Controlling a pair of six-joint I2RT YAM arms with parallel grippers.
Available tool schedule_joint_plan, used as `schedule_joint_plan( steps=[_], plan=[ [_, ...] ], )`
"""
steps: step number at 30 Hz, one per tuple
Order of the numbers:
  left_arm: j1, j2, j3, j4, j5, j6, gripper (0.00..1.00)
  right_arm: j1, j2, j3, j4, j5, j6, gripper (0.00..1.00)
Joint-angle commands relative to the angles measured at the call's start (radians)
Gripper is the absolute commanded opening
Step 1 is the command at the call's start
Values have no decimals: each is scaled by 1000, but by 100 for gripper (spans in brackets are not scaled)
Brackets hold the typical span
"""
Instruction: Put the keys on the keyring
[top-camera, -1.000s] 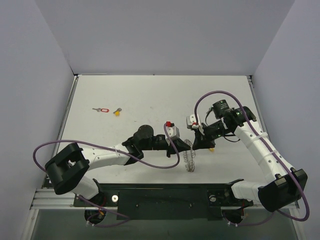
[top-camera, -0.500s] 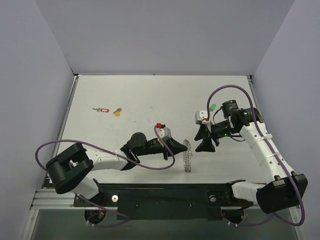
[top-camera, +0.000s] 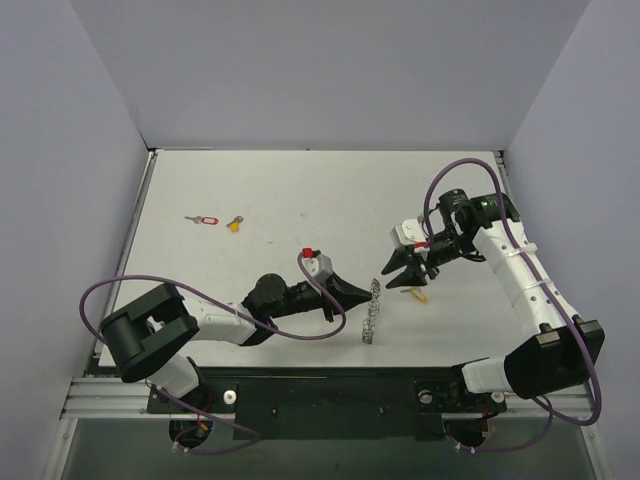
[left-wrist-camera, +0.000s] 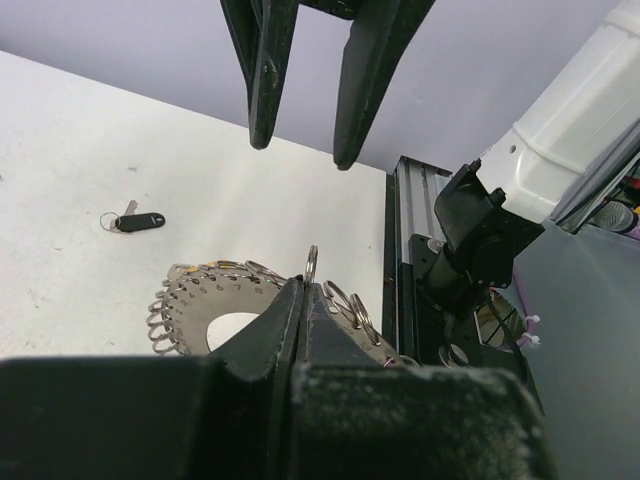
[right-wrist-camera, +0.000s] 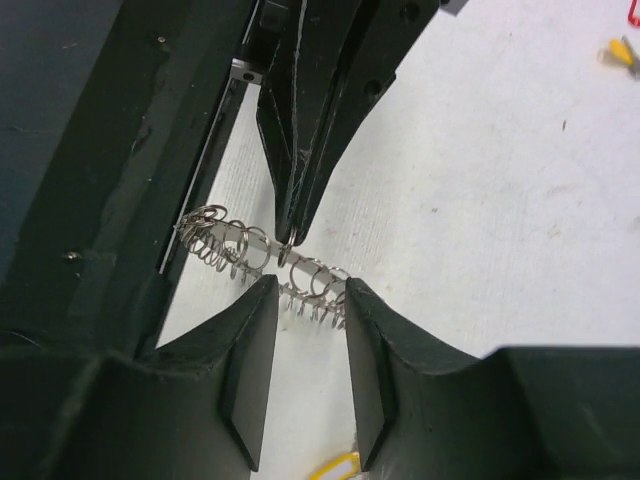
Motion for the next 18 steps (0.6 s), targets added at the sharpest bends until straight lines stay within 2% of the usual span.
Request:
schedule_joint_plan(
  steps=[1, 7, 13, 15, 18],
  plan=[
    [-5, 13, 2, 366, -42, -48, 0, 29, 45, 43, -335, -76, -208, 26],
    [-8, -5, -5, 354, -53, -33, 0, 44, 42, 17, -335, -62, -240, 25],
    [-10, -41, -2, 285, -64, -1, 0, 26, 60, 14, -324, -25, -222, 29],
    [-11, -47, -4, 270, -71, 4, 0, 14, 69, 30, -322, 1, -190, 31],
    [-17, -58, -5, 250, -88, 17, 0, -3, 50, 45, -219, 36, -5, 32]
  ],
)
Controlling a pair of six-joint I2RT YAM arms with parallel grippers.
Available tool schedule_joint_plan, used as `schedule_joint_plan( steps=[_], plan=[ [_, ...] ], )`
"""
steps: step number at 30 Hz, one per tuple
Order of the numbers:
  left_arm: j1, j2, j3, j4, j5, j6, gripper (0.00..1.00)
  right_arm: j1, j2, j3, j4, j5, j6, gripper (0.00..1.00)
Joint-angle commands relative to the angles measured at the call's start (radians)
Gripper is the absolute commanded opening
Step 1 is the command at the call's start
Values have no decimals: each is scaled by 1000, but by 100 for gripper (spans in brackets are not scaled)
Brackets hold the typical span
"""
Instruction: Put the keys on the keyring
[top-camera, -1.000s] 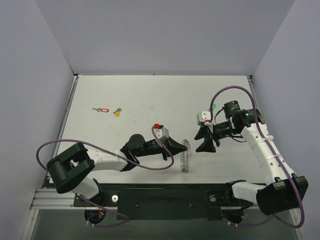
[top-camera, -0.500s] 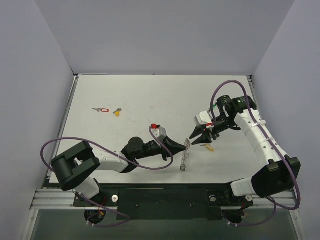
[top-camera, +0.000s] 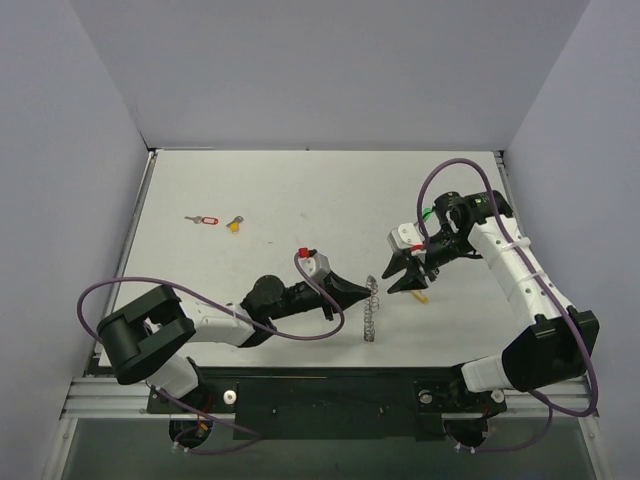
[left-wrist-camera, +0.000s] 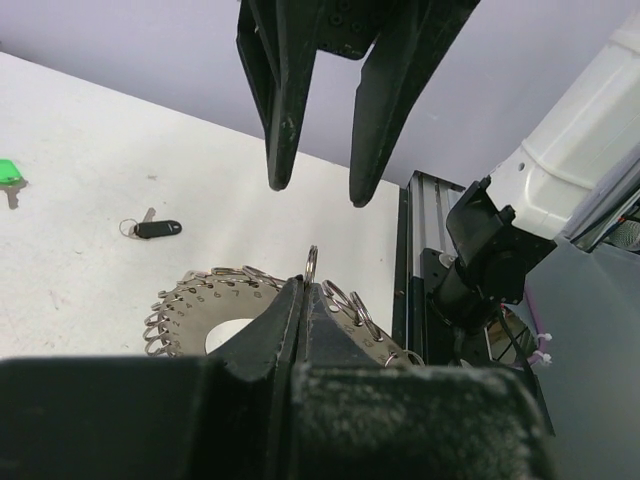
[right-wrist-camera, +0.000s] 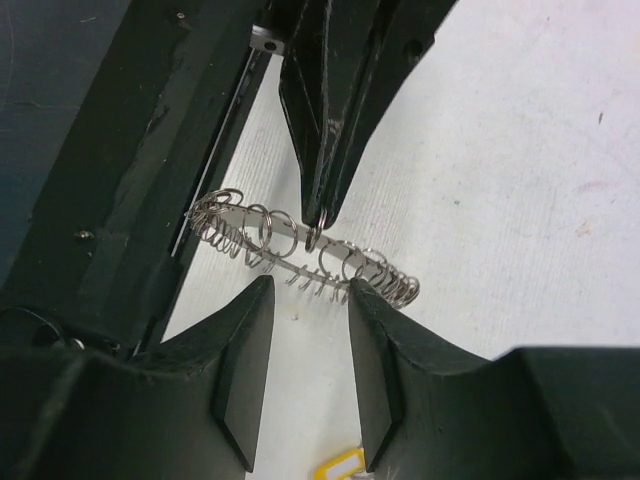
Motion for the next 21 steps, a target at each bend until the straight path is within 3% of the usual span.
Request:
schedule_joint_plan(
  steps=[1, 6, 14, 21],
  plan=[
    [-10, -51, 8, 230, -40, 30, 0, -27, -19, 20, -116, 41, 220, 32],
    [-21, -66, 8, 196, -93, 51, 0, -24, -115, -49, 202, 121, 629, 34],
    [-48, -68, 18, 190, -158, 78, 0, 94, -134, -71, 294, 167, 640, 32],
    [-64, -63, 20, 204, -164, 81, 0, 108, -111, -54, 317, 170, 649, 25]
  ],
)
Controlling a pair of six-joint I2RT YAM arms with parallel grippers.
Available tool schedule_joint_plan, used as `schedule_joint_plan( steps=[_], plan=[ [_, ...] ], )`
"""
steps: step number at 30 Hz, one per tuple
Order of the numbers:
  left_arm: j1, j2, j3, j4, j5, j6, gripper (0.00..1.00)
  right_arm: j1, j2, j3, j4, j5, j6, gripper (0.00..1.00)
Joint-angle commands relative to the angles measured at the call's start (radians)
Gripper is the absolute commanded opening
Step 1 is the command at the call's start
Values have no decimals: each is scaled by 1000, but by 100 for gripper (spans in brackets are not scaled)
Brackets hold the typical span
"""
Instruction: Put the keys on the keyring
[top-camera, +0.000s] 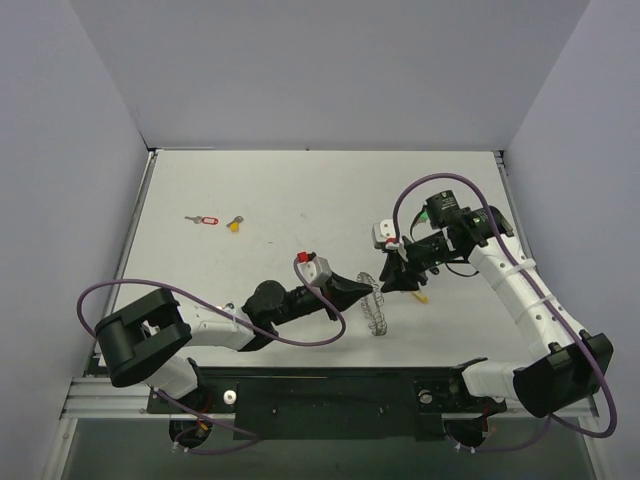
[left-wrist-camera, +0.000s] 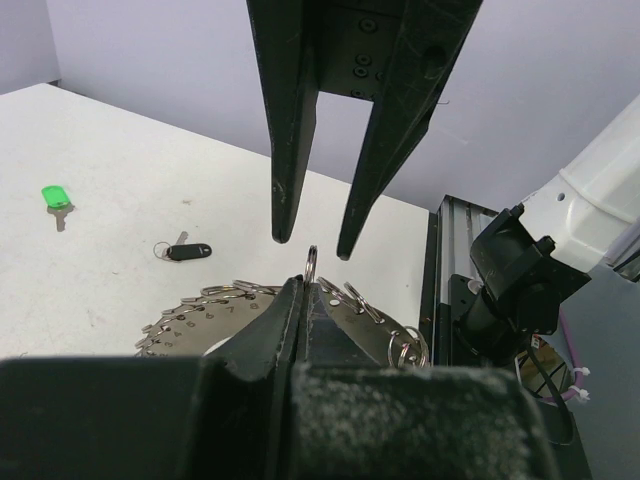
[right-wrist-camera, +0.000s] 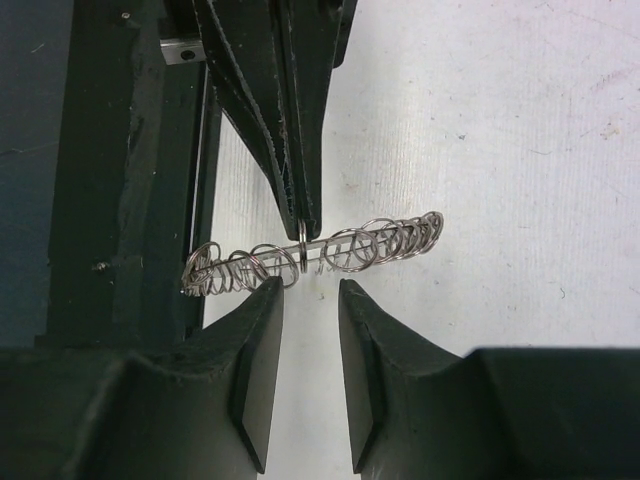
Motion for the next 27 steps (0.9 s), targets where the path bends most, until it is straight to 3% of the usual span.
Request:
schedule_joint_plan(
  steps=[1, 8, 27],
  plan=[
    [-8, -32, 22, 197, -20, 12, 0, 5, 9, 12, 7, -13, 21, 24],
    [-11, -21, 20, 217, -20, 7, 0, 19, 17, -7, 23, -33, 26, 16],
    [-16, -29, 11, 232, -51, 5, 0, 42, 20, -17, -17, -68, -28, 16]
  ],
)
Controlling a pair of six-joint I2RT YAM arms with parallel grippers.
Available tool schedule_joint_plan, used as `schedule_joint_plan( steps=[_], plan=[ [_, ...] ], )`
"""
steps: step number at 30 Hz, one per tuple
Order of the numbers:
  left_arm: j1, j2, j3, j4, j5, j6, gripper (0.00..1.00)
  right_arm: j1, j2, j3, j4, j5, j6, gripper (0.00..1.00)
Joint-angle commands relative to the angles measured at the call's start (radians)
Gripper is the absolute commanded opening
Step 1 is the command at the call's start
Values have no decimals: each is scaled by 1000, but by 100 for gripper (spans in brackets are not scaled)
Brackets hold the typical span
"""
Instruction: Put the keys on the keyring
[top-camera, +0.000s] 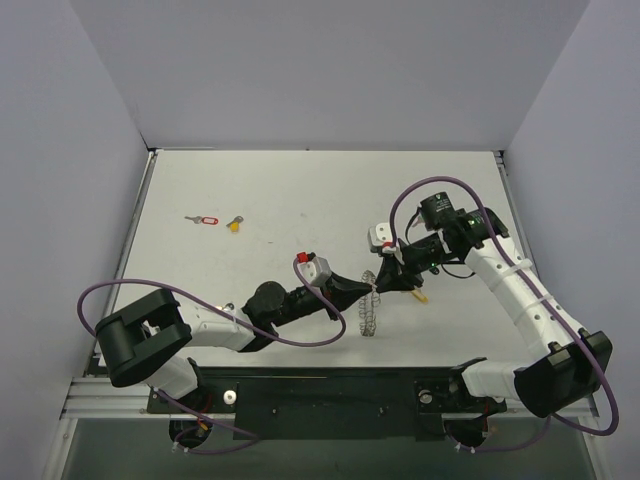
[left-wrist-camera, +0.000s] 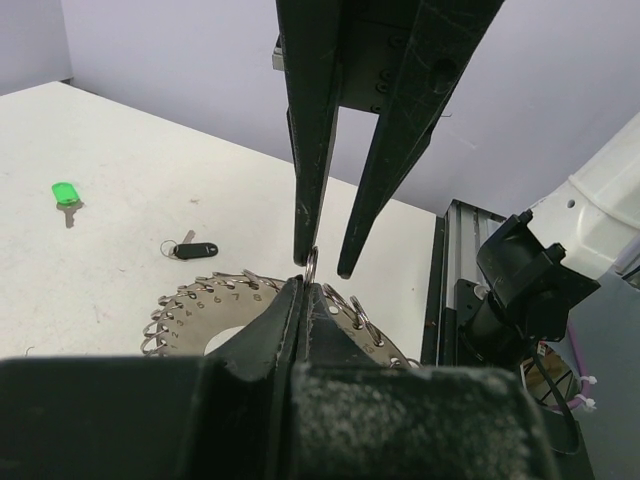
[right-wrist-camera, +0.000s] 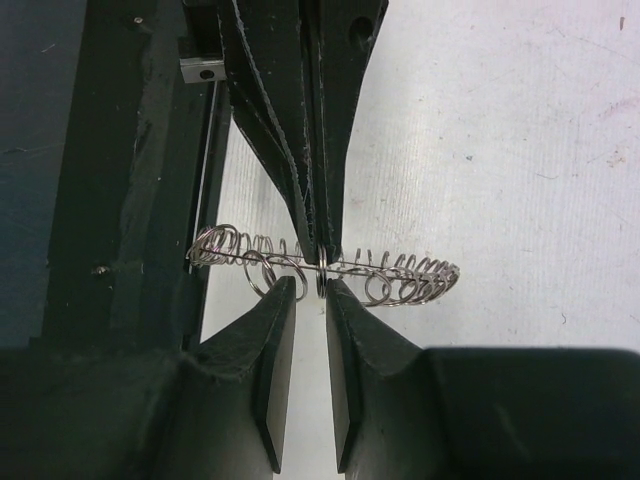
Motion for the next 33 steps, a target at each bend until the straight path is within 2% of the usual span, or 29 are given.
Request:
schedule_joint_plan(
  steps=[1, 6, 10, 18, 19, 21, 23, 28, 30, 33],
  plan=[
    [-8, -29, 16, 230, -15, 5, 0, 11, 16, -4, -54, -65, -31, 15],
    [-10, -30, 16, 235, -15, 2, 0, 11, 28, 4, -63, -63, -36, 12],
    [-10, -24, 17, 241, -7, -6, 0, 11, 31, 4, -61, -54, -38, 0],
    [-4, -30, 23, 171, 62, -16, 0, 17, 45, 82, -149, 48, -15, 0],
    [2, -42, 25, 122, 73, -12, 14, 18, 50, 97, -167, 62, -15, 0],
    [11, -85, 23, 21, 99, 17, 32, 24, 50, 115, -204, 99, -28, 0],
    [15, -151, 27, -114, 116, 87, 38, 34, 50, 134, -237, 139, -34, 0],
    [1, -311, 111, -603, 96, 366, 40, 78, 64, 215, -368, 271, -51, 0],
    [-15, -335, 145, -708, 74, 439, 40, 97, 70, 240, -397, 305, -47, 0],
    [-39, -346, 168, -737, 21, 494, 40, 118, 90, 266, -408, 326, -13, 0]
  ],
)
